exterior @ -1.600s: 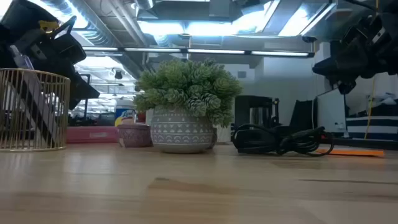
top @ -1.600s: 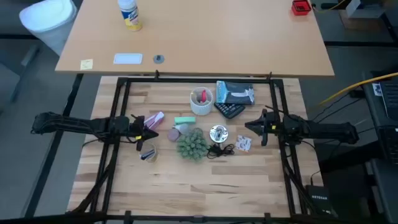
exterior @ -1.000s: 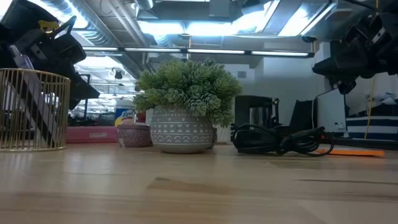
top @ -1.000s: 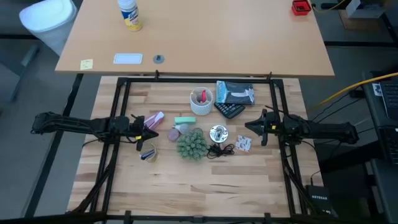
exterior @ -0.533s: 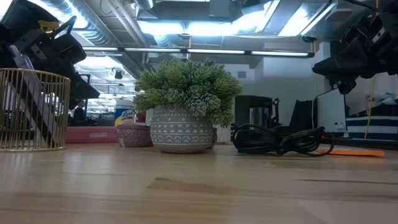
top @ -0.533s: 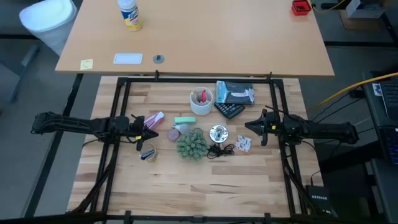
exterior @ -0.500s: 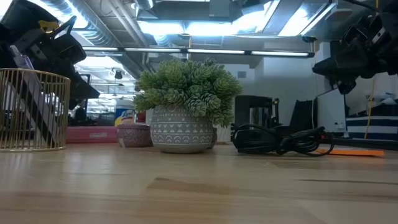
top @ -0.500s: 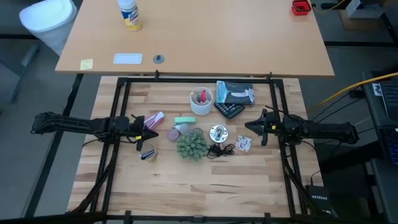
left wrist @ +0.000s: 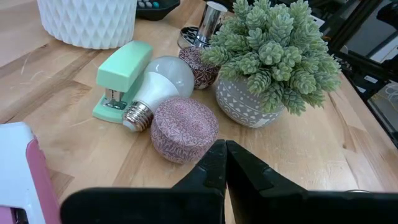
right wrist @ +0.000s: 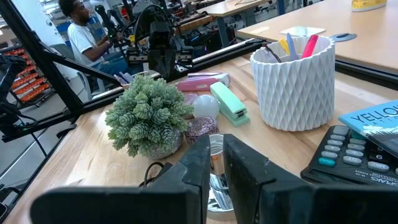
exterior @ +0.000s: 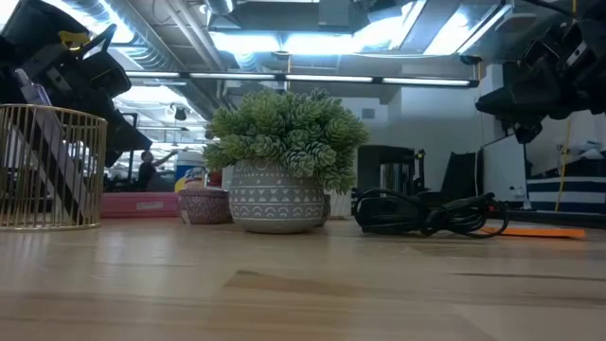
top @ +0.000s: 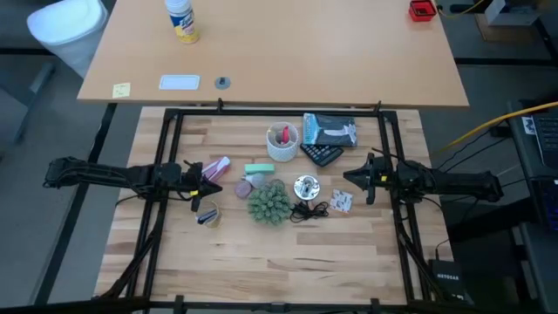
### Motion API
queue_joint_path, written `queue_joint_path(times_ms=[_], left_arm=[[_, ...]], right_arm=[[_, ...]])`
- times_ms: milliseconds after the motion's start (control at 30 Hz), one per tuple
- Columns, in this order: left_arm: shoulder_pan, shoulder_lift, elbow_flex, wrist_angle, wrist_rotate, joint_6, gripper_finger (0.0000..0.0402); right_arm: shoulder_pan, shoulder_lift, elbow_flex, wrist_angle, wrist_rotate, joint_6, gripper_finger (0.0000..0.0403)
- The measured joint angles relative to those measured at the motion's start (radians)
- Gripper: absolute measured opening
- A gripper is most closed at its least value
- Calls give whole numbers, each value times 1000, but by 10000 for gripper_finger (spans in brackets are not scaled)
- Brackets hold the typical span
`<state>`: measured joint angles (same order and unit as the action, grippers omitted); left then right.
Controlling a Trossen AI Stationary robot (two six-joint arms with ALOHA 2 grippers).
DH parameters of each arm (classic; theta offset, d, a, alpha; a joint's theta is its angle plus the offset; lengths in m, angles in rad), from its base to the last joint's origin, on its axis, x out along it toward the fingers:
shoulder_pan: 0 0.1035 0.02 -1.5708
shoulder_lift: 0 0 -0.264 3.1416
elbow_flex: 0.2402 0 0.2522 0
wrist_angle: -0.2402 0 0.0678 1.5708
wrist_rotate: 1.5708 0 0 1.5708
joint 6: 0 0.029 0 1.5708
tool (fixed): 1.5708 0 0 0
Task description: Screw lightbulb
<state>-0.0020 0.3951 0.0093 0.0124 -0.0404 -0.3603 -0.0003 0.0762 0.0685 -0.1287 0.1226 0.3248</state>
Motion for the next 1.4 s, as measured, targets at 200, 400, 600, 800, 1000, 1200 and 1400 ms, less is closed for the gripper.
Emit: queue_joint_path(times_ms=[200,400,600,800,1000,1200,1400], left_arm=[[0,0,0,0,0,0,0],[0,0,0,0,0,0,0],[0,0,0,0,0,0,0],[0,0,0,0,0,1,0],[0,0,0,17,-21,19,0],[1,0,0,140,-41,19,0],[1,1,0,309,-84,54,0]], right_arm=[[0,0,0,0,0,0,50],[0,0,0,0,0,-30,50],[0,0,0,0,0,-65,50],[0,0,0,0,0,-65,50],[0,0,-3,22,1,-65,50],[0,0,-3,27,1,-65,50],[0,0,-3,57,2,-65,50]])
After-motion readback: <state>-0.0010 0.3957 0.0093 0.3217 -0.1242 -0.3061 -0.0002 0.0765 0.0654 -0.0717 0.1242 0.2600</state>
